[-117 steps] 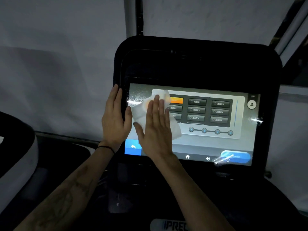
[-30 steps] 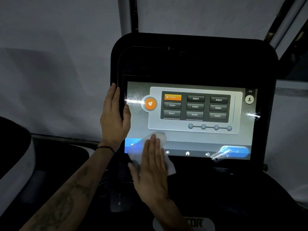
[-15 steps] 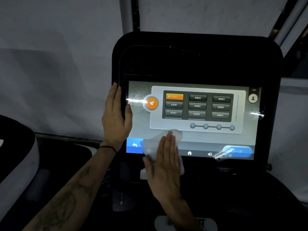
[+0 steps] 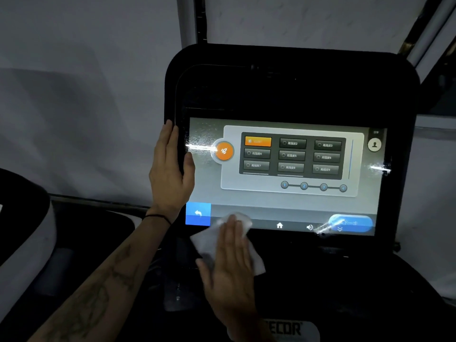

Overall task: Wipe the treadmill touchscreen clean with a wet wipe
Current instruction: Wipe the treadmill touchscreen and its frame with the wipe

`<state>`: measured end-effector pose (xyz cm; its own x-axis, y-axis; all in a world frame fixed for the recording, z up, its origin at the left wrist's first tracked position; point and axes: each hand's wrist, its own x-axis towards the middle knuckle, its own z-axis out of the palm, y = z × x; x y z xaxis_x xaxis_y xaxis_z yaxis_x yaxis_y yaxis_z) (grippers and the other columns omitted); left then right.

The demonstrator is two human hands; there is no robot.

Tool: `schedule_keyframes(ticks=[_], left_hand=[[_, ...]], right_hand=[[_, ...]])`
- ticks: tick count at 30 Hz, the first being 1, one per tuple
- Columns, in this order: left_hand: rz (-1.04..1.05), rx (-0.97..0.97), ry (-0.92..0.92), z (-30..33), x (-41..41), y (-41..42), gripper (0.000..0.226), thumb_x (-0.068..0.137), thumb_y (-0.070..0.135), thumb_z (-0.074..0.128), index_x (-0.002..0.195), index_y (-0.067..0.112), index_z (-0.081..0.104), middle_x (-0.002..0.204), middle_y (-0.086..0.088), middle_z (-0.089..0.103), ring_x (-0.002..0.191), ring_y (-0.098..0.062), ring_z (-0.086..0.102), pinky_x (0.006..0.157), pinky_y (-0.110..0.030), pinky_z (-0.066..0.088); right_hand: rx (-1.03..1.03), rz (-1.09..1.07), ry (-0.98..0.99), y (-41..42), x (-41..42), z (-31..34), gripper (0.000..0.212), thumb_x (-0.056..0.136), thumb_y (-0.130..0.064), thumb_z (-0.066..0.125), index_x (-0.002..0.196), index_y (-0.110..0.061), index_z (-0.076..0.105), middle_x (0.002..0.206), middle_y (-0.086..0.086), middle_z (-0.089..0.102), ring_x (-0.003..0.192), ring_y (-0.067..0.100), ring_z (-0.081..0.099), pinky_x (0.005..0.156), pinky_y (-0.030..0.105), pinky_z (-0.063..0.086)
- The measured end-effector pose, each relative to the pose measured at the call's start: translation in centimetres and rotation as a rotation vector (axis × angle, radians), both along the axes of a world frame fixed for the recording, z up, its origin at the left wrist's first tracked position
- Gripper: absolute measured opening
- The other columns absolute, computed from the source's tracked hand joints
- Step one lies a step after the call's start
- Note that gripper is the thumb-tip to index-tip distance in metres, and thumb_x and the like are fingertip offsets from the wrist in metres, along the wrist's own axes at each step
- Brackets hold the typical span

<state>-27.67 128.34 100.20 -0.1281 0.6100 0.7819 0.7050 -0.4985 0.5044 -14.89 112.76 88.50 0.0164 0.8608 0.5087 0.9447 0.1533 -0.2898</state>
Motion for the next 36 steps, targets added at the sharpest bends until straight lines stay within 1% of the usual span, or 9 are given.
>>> schedule_keyframes(ticks=[4, 7, 10, 13, 18, 21, 24, 30, 36], left_hand=[[-0.010, -0.006, 0.003, 0.0, 0.0, -0.2, 0.054, 0.105, 0.018, 0.046, 0.156, 0.003, 0.041, 0.166, -0.010, 0.037, 0.154, -0.022, 0.037, 0.118, -0.013, 0.029], [-0.026, 0.004, -0.002, 0.1, 0.0, -0.3, 0.052, 0.105, 0.017, 0.044, 0.155, 0.002, 0.041, 0.165, -0.012, 0.037, 0.153, -0.024, 0.038, 0.118, -0.013, 0.028], [-0.032, 0.012, -0.019, 0.1, -0.1, -0.3, 0.051, 0.106, 0.017, 0.041, 0.154, 0.002, 0.043, 0.164, -0.012, 0.039, 0.152, -0.024, 0.040, 0.117, -0.012, 0.030], [-0.040, 0.001, -0.039, 0.2, -0.1, -0.5, 0.049, 0.107, 0.018, 0.039, 0.154, 0.003, 0.045, 0.164, -0.010, 0.040, 0.150, -0.021, 0.042, 0.113, -0.009, 0.032], [-0.052, 0.008, -0.052, 0.2, -0.1, -0.3, 0.049, 0.107, 0.019, 0.038, 0.154, 0.004, 0.046, 0.164, -0.010, 0.041, 0.150, -0.022, 0.043, 0.112, -0.009, 0.032], [-0.046, 0.012, -0.051, 0.2, -0.1, -0.2, 0.050, 0.107, 0.021, 0.038, 0.154, 0.005, 0.046, 0.164, -0.009, 0.041, 0.150, -0.020, 0.043, 0.111, -0.008, 0.033], [-0.041, -0.005, -0.048, 0.2, -0.1, -0.4, 0.050, 0.107, 0.021, 0.038, 0.154, 0.006, 0.045, 0.164, -0.008, 0.040, 0.149, -0.019, 0.043, 0.108, -0.005, 0.033], [-0.040, -0.006, -0.044, 0.3, -0.1, -0.5, 0.050, 0.106, 0.021, 0.039, 0.154, 0.006, 0.046, 0.164, -0.008, 0.040, 0.150, -0.021, 0.044, 0.109, -0.006, 0.033], [-0.042, -0.025, -0.033, 0.2, -0.1, -0.5, 0.050, 0.107, 0.021, 0.039, 0.155, 0.007, 0.045, 0.165, -0.008, 0.040, 0.150, -0.020, 0.042, 0.110, -0.004, 0.029]], right_hand=[[0.000, -0.027, -0.019, 2.5, -0.4, 2.7, 0.078, 0.105, -0.054, 0.033, 0.160, 0.000, 0.021, 0.171, 0.014, 0.013, 0.158, 0.027, 0.014, 0.123, 0.043, 0.021], [0.026, -0.145, -0.004, 2.0, 1.7, 2.0, 0.075, 0.106, -0.051, 0.034, 0.159, 0.001, 0.025, 0.170, 0.017, 0.015, 0.157, 0.030, 0.017, 0.121, 0.046, 0.026], [0.034, -0.018, -0.001, 0.0, 0.3, 0.3, 0.076, 0.103, -0.051, 0.043, 0.158, 0.000, 0.029, 0.170, 0.014, 0.019, 0.157, 0.029, 0.020, 0.118, 0.045, 0.031], [0.018, 0.094, -0.057, 1.3, -1.8, 1.3, 0.078, 0.104, -0.054, 0.041, 0.159, -0.001, 0.025, 0.171, 0.012, 0.016, 0.158, 0.025, 0.017, 0.123, 0.041, 0.024], [0.047, -0.105, -0.055, 2.5, 1.8, 2.6, 0.077, 0.105, -0.050, 0.037, 0.159, 0.002, 0.023, 0.170, 0.015, 0.017, 0.158, 0.028, 0.016, 0.123, 0.042, 0.023], [0.029, -0.016, -0.065, 0.6, 0.8, 1.0, 0.077, 0.103, -0.050, 0.042, 0.159, 0.000, 0.025, 0.170, 0.014, 0.017, 0.158, 0.026, 0.017, 0.120, 0.043, 0.028], [0.011, 0.104, -0.067, 1.8, -2.4, 2.0, 0.078, 0.105, -0.053, 0.039, 0.160, 0.000, 0.022, 0.171, 0.012, 0.015, 0.158, 0.024, 0.014, 0.123, 0.042, 0.023], [0.046, -0.048, -0.015, 1.5, -0.6, 1.6, 0.078, 0.103, -0.051, 0.043, 0.159, -0.001, 0.025, 0.170, 0.014, 0.017, 0.157, 0.028, 0.018, 0.121, 0.044, 0.026], [0.022, 0.181, -0.071, 4.2, -3.2, 3.1, 0.074, 0.105, -0.048, 0.043, 0.160, -0.003, 0.023, 0.171, 0.011, 0.011, 0.159, 0.023, 0.009, 0.126, 0.042, 0.018]])
